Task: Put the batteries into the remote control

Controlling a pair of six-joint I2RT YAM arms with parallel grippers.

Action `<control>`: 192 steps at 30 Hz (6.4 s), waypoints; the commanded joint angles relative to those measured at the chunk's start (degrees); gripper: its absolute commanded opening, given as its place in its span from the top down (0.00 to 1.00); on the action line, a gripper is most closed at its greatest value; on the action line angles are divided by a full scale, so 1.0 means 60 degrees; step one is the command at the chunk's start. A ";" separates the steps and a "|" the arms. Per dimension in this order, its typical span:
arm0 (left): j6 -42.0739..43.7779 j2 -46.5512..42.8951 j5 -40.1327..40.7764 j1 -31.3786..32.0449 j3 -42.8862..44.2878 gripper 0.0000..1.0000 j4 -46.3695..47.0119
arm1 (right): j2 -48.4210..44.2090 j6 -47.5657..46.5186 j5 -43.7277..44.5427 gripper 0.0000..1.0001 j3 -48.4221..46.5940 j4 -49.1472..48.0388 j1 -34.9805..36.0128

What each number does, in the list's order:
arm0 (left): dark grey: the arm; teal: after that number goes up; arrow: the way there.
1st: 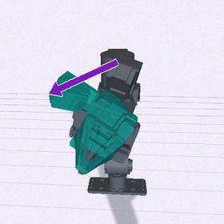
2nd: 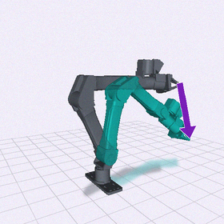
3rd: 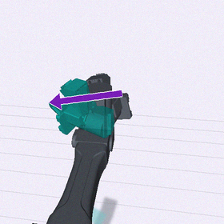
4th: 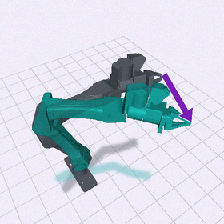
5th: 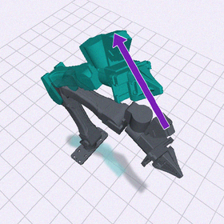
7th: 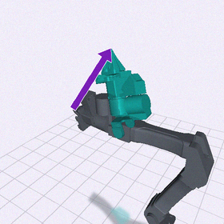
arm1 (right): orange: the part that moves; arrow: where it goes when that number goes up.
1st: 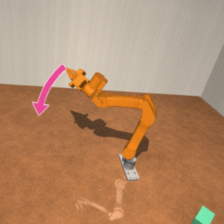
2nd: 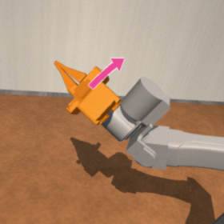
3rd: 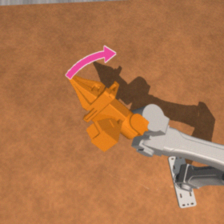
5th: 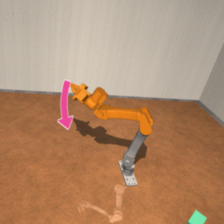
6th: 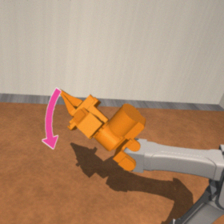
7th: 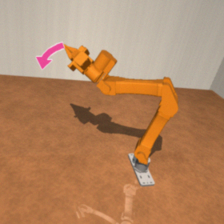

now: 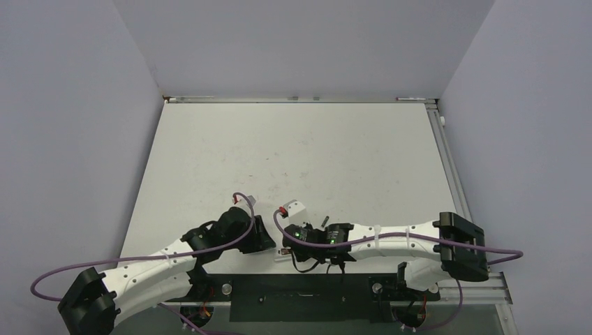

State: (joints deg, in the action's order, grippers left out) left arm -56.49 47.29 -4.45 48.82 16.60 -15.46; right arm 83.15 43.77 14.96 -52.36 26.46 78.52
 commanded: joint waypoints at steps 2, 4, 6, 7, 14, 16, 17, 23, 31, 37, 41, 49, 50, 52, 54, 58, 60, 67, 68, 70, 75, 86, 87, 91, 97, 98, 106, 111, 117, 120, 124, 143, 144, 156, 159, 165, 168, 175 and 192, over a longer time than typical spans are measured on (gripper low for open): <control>0.0810 0.0324 0.0452 -0.0045 0.1065 0.58 -0.0411 | -0.0722 0.0528 -0.0079 0.91 0.1010 -0.0337 0.0133; 0.0995 0.0532 0.0518 -0.0058 0.1288 0.59 -0.0411 | -0.0957 0.0691 -0.0130 0.91 0.1352 -0.0405 0.0167; 0.1166 0.0790 0.0525 -0.0107 0.1488 0.65 -0.0316 | -0.1113 0.0816 -0.0177 0.91 0.1664 -0.0479 0.0211; 0.1235 0.0952 0.0511 -0.0123 0.1576 0.69 -0.0223 | -0.1173 0.0899 -0.0182 0.91 0.1808 -0.0511 0.0225; 0.1518 0.2153 0.0298 -0.0193 0.1905 0.88 0.0538 | -0.1537 0.1431 -0.0080 0.91 0.2523 -0.0761 0.0317; 0.1555 0.2506 0.0187 -0.0191 0.1961 0.92 0.0736 | -0.1576 0.1527 -0.0013 0.91 0.2669 -0.0826 0.0320; 0.1600 0.2682 0.0121 -0.0191 0.1977 0.93 0.0831 | -0.1575 0.1568 -0.0010 0.91 0.2720 -0.0858 0.0322; 0.1691 0.3434 -0.0128 -0.0191 0.2002 1.00 0.1052 | -0.1394 0.1787 0.0087 0.91 0.2891 -0.1196 0.0331; 0.1799 0.3545 -0.0292 -0.0165 0.1817 1.00 0.0757 | -0.0791 0.1961 0.0416 0.91 0.2743 -0.1427 0.0325; 0.1677 0.3406 -0.0559 -0.0049 0.1467 1.00 0.0905 | -0.0215 0.1989 0.1148 0.91 0.2265 -0.1252 0.0225; 0.1584 0.3466 -0.0691 0.0182 0.1388 1.00 0.0930 | 0.0106 0.1743 0.1311 0.91 0.1915 -0.1323 -0.0048; 0.1117 0.3037 -0.0747 0.0624 0.0903 1.00 0.1087 | 0.0692 0.0808 0.1040 0.91 0.1317 -0.1571 -0.0738; 0.1017 0.2949 -0.0789 0.0678 0.0759 1.00 0.1162 | 0.0779 0.0705 0.0971 0.91 0.1240 -0.1605 -0.0837; 0.0809 0.2838 -0.0845 0.0797 0.0549 1.00 0.1420 | 0.0933 0.0548 0.0895 0.91 0.1126 -0.1597 -0.0943; 0.0599 0.2788 -0.0855 0.0947 0.0391 1.00 0.1606 | 0.1029 0.0424 0.0817 0.91 0.1020 -0.1600 -0.1034; 0.0133 0.2785 -0.0831 0.1285 0.0135 1.00 0.2193 | 0.1169 0.0305 0.0652 0.91 0.0876 -0.1658 -0.1154; -0.0034 0.2857 -0.0767 0.1456 0.0106 1.00 0.2399 | 0.1220 0.0240 0.0629 0.91 0.0786 -0.1643 -0.1177; -0.0268 0.3251 -0.0542 0.1896 0.0326 1.00 0.2753 | 0.1079 0.0159 0.0864 0.88 0.0515 -0.1133 -0.1250; -0.0260 0.3242 -0.0494 0.1898 0.0348 1.00 0.2709 | 0.0974 0.0179 0.0958 0.85 0.0478 -0.0997 -0.1251; -0.0253 0.3206 -0.0413 0.1898 0.0353 1.00 0.2647 | 0.0779 0.0263 0.1136 0.81 0.0406 -0.0694 -0.1238; -0.0253 0.2921 -0.0085 0.1898 0.0370 1.00 0.2172 | 0.0229 0.0498 0.1130 0.67 0.0462 -0.0544 -0.0954; -0.0326 0.1466 0.0657 0.1876 0.0222 1.00 0.1076 | 0.0161 0.1150 0.1023 0.65 0.0548 -0.0585 -0.0192; -0.0326 0.1366 0.0667 0.1870 0.0224 1.00 0.1005 | 0.0189 0.1182 0.1022 0.65 0.0563 -0.0595 -0.0179; -0.0326 0.1111 0.0659 0.1861 0.0207 0.99 0.0816 | 0.0359 0.1246 0.0968 0.65 0.0560 -0.0695 -0.0062; -0.0356 0.1047 0.0668 0.1861 0.0135 0.99 0.0790 | 0.0652 0.1302 0.0971 0.65 0.0553 -0.0697 -0.0013; -0.0367 0.1041 0.0661 0.1855 0.0125 0.99 0.0790 | 0.0677 0.1304 0.0968 0.65 0.0553 -0.0692 -0.0007; -0.0357 0.1003 0.0662 0.1862 0.0108 0.99 0.0791 | 0.0966 0.1319 0.0807 0.66 0.0553 -0.0915 0.0023; -0.0341 0.1090 0.0859 0.1856 0.0115 0.98 0.0854 | 0.1073 0.1344 0.0691 0.66 0.0553 -0.0973 0.0038; -0.0341 0.1155 0.0859 0.1854 0.0090 0.98 0.0943 | 0.1269 0.1445 0.0610 0.66 0.0567 -0.1014 0.0146; -0.0327 0.1155 0.0844 0.1854 0.0090 0.98 0.0973 | 0.1377 0.1540 0.0542 0.66 0.0616 -0.1049 0.0219; -0.0312 0.1171 0.0844 0.1856 0.0097 0.98 0.0982 | 0.1510 0.1637 0.0580 0.67 0.0669 -0.0985 0.0281; -0.0155 0.1566 0.0785 0.1841 0.0336 0.98 0.1074 | 0.1823 0.1659 0.1184 0.84 0.0299 -0.0184 0.0624; -0.0140 0.1567 0.0785 0.1840 0.0359 0.98 0.1047 | 0.1796 0.1649 0.1191 0.81 0.0277 -0.0181 0.0622; 0.0052 0.1157 0.1096 0.1725 0.0612 0.98 0.0301 | 0.1352 0.1642 0.1949 0.70 -0.0217 0.0450 0.0629; 0.0091 0.1051 0.1140 0.1694 0.0673 0.98 0.0145 | 0.1221 0.1634 0.1993 0.67 -0.0264 0.0497 0.0631; 0.0220 0.0981 0.1182 0.1585 0.0870 0.98 -0.0146 | 0.1099 0.1634 0.1994 0.61 -0.0280 0.0442 0.0690; 0.0361 0.0965 0.1251 0.1512 0.1130 0.97 -0.0364 | 0.0919 0.1702 0.2056 0.59 -0.0269 0.0475 0.0787; 0.0918 0.1138 0.1281 0.1096 0.2006 0.96 -0.0772 | 0.0299 0.1942 0.2051 0.59 -0.0149 0.0382 0.1232; 0.1831 0.4572 -0.0689 0.0389 0.3978 0.91 0.1277 | -0.0100 0.2963 0.2073 0.91 0.1262 -0.2039 0.2436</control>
State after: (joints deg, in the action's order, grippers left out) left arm -47.68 70.39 -4.78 51.53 35.88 -14.17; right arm 83.24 58.98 25.82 -46.02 21.67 91.66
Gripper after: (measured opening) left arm 0.093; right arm 0.088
